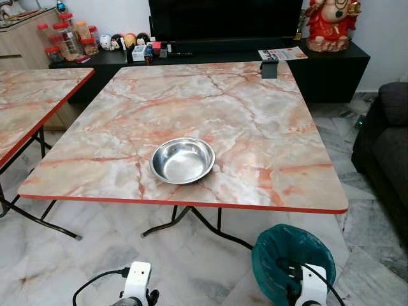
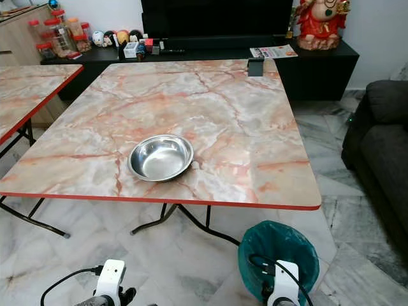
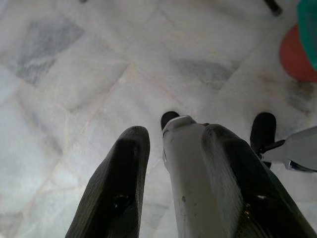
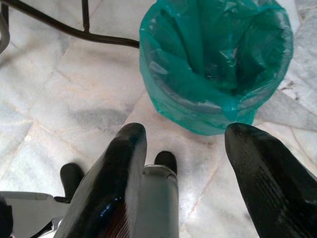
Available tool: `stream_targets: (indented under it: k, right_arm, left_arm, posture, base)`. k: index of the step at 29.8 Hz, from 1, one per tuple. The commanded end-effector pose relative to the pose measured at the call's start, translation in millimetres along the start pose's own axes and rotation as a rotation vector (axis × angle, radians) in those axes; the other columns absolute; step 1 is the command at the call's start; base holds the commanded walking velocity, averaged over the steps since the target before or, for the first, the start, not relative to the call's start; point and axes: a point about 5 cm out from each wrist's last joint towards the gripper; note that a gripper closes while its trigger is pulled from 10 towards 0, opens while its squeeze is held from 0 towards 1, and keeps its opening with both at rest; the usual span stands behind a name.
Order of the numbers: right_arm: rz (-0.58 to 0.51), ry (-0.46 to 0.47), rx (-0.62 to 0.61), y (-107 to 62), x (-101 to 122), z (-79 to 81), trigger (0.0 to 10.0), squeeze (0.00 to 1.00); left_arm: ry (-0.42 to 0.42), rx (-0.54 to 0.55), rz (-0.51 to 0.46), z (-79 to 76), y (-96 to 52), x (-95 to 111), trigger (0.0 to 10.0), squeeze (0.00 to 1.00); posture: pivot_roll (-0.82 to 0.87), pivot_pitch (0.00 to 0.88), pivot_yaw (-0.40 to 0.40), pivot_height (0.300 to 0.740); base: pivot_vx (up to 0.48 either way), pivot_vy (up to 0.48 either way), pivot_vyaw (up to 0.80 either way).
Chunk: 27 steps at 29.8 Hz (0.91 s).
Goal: Setting the table
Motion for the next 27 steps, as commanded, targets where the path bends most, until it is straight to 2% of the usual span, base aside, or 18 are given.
stream_targets:
  k: [1, 11, 27]
  right_arm:
    - [-0.008, -0.029, 0.027, 1.0, 4.1, 7.4, 10.0, 0.0]
    - [-0.013, -0.035, 0.057, 1.9, 8.3, 14.1, 10.0, 0.0]
    - [-0.007, -0.026, 0.064, 1.6, 6.5, 14.2, 10.0, 0.0]
  left_arm:
    - [-0.039, 0.035, 0.014, 6.1, -1.7, -6.8, 10.0, 0.0]
    - [-0.079, 0.093, 0.041, 19.6, -6.4, -19.9, 10.0, 0.0]
    - [-0.114, 0.103, 0.021, 19.7, -5.8, -16.4, 10.0, 0.0]
  posture:
    - [-0.01, 0.0, 0.064, 0.69]
    - [0.0, 0.0, 0.058, 0.69]
    - [0.02, 0.0, 0.049, 0.69]
  base:
    - [0.0, 0.0, 0.8]
    - [0.0, 0.0, 0.8]
    - [0.0, 0.0, 0.8]
Point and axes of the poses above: a point about 5 cm out from each wrist's last joint towards the gripper, its own y axis pointing out of the wrist towards the gripper, its own x axis along the axis of the wrist's last joint, z = x × y, and after that the axes turned 11 degrees about -y, right-handed
